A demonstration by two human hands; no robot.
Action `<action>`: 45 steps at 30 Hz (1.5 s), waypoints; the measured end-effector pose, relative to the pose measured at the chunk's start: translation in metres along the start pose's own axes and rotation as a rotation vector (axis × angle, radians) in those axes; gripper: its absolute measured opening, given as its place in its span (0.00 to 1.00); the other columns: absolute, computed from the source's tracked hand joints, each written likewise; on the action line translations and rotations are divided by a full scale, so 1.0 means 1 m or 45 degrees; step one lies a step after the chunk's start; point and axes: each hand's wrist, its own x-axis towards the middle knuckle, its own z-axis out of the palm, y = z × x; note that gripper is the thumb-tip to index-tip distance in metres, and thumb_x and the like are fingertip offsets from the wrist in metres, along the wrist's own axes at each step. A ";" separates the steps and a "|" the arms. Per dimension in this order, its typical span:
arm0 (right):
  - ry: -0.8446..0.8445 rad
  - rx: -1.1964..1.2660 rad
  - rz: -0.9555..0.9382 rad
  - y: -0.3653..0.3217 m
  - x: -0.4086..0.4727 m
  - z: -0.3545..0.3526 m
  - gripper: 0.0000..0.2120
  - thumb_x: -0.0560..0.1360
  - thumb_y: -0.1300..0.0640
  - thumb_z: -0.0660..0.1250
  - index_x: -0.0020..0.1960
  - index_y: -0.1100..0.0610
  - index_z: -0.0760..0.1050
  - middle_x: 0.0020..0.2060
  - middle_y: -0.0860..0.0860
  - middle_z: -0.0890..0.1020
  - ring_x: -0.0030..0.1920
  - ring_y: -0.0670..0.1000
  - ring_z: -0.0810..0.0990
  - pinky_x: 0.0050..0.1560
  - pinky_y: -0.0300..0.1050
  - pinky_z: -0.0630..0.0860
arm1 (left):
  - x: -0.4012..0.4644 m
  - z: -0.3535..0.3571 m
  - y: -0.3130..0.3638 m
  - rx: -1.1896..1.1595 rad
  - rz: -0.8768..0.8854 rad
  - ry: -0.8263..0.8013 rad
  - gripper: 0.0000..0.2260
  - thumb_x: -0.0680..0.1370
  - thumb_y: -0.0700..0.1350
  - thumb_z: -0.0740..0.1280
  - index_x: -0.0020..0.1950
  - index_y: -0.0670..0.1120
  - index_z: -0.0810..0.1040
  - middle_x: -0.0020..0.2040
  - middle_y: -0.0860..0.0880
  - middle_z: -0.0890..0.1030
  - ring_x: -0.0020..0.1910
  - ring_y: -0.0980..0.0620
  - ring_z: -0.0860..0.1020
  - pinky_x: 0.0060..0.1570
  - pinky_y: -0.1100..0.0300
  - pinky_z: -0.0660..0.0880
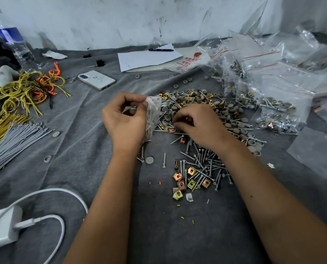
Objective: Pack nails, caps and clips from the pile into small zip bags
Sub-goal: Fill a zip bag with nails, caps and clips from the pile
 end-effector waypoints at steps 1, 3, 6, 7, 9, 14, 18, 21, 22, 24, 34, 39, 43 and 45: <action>-0.069 -0.094 -0.019 -0.002 0.000 0.001 0.07 0.75 0.52 0.76 0.53 0.50 0.85 0.48 0.46 0.80 0.51 0.48 0.78 0.54 0.46 0.76 | 0.001 0.000 0.000 -0.036 -0.031 0.025 0.13 0.73 0.29 0.72 0.41 0.48 0.82 0.37 0.53 0.82 0.36 0.60 0.79 0.40 0.65 0.76; -0.143 -0.241 -0.017 -0.005 0.000 0.004 0.12 0.74 0.45 0.76 0.55 0.48 0.84 0.49 0.47 0.76 0.54 0.50 0.75 0.53 0.46 0.74 | 0.003 -0.001 0.000 -0.097 -0.078 0.044 0.12 0.73 0.29 0.72 0.41 0.47 0.82 0.37 0.52 0.82 0.35 0.60 0.78 0.39 0.65 0.74; -0.130 -0.315 0.017 -0.009 0.001 0.005 0.14 0.74 0.43 0.75 0.55 0.48 0.83 0.52 0.49 0.75 0.57 0.51 0.74 0.53 0.47 0.73 | 0.003 -0.003 -0.002 -0.159 -0.102 0.000 0.13 0.72 0.30 0.73 0.40 0.48 0.82 0.36 0.52 0.82 0.36 0.58 0.78 0.41 0.62 0.75; -0.123 -0.319 0.025 -0.010 0.000 0.006 0.14 0.74 0.43 0.75 0.55 0.49 0.83 0.53 0.49 0.75 0.58 0.52 0.74 0.53 0.47 0.73 | 0.004 -0.003 -0.003 -0.195 -0.112 -0.035 0.12 0.72 0.31 0.74 0.40 0.49 0.83 0.36 0.52 0.82 0.36 0.56 0.78 0.41 0.61 0.76; -0.118 -0.340 0.029 -0.011 0.000 0.008 0.15 0.75 0.44 0.74 0.55 0.52 0.82 0.54 0.51 0.76 0.59 0.52 0.73 0.55 0.49 0.73 | 0.004 -0.004 -0.002 -0.295 -0.152 -0.107 0.11 0.71 0.32 0.74 0.40 0.49 0.84 0.35 0.52 0.82 0.34 0.56 0.77 0.40 0.61 0.77; -0.041 -0.346 -0.004 -0.011 -0.001 0.011 0.11 0.78 0.50 0.71 0.56 0.55 0.79 0.56 0.50 0.77 0.61 0.51 0.70 0.60 0.49 0.73 | 0.004 -0.004 -0.003 -0.305 -0.152 -0.223 0.10 0.70 0.31 0.76 0.41 0.46 0.84 0.35 0.54 0.83 0.33 0.60 0.77 0.40 0.63 0.78; 0.260 0.095 0.136 -0.011 0.003 0.006 0.03 0.80 0.57 0.70 0.52 0.56 0.78 0.44 0.44 0.79 0.43 0.40 0.77 0.46 0.33 0.75 | -0.001 -0.002 -0.002 -0.031 -0.052 -0.381 0.11 0.72 0.28 0.76 0.41 0.44 0.84 0.40 0.52 0.86 0.39 0.56 0.83 0.44 0.61 0.81; 0.391 0.418 0.170 -0.010 0.003 0.000 0.00 0.79 0.60 0.71 0.49 0.56 0.80 0.41 0.45 0.83 0.42 0.42 0.81 0.43 0.32 0.77 | -0.007 0.003 -0.002 0.218 0.075 -0.556 0.09 0.72 0.28 0.74 0.40 0.42 0.85 0.40 0.51 0.86 0.39 0.56 0.83 0.44 0.57 0.83; 0.379 0.476 0.148 -0.010 0.002 -0.001 0.01 0.79 0.60 0.71 0.50 0.56 0.82 0.41 0.46 0.84 0.43 0.43 0.82 0.45 0.35 0.78 | -0.009 0.003 -0.002 0.278 0.125 -0.591 0.10 0.71 0.28 0.73 0.40 0.42 0.86 0.39 0.53 0.86 0.39 0.57 0.83 0.43 0.58 0.82; 0.305 0.496 0.093 -0.011 0.001 -0.003 0.02 0.77 0.60 0.73 0.49 0.57 0.84 0.41 0.47 0.85 0.43 0.44 0.83 0.46 0.39 0.80 | -0.010 0.004 -0.002 0.324 0.175 -0.605 0.11 0.71 0.28 0.72 0.39 0.44 0.86 0.39 0.55 0.86 0.39 0.57 0.84 0.41 0.61 0.81; 0.191 0.420 0.095 -0.007 0.001 0.000 0.06 0.70 0.61 0.80 0.42 0.55 0.83 0.37 0.46 0.85 0.39 0.44 0.83 0.41 0.34 0.79 | -0.008 0.003 -0.004 0.317 0.156 -0.527 0.11 0.70 0.30 0.76 0.39 0.47 0.85 0.38 0.56 0.85 0.39 0.55 0.83 0.40 0.66 0.79; 0.054 0.409 0.034 -0.006 0.001 0.000 0.08 0.73 0.61 0.77 0.50 0.52 0.87 0.44 0.44 0.87 0.45 0.41 0.84 0.49 0.36 0.79 | -0.006 0.003 -0.002 0.218 0.103 -0.430 0.10 0.70 0.28 0.73 0.40 0.43 0.85 0.39 0.54 0.85 0.39 0.57 0.83 0.42 0.65 0.79; 0.218 0.484 0.056 -0.005 0.002 0.002 0.07 0.77 0.61 0.74 0.53 0.53 0.86 0.46 0.44 0.86 0.48 0.41 0.83 0.51 0.34 0.78 | -0.005 0.003 0.001 0.124 0.087 -0.270 0.11 0.71 0.27 0.74 0.42 0.43 0.85 0.39 0.52 0.85 0.38 0.58 0.82 0.42 0.65 0.79; 0.268 0.331 0.040 -0.003 0.002 0.002 0.06 0.78 0.60 0.72 0.54 0.54 0.85 0.48 0.46 0.86 0.48 0.43 0.82 0.53 0.40 0.78 | -0.004 0.002 0.002 0.064 0.047 -0.169 0.12 0.72 0.27 0.74 0.41 0.45 0.84 0.39 0.52 0.84 0.38 0.58 0.81 0.42 0.63 0.80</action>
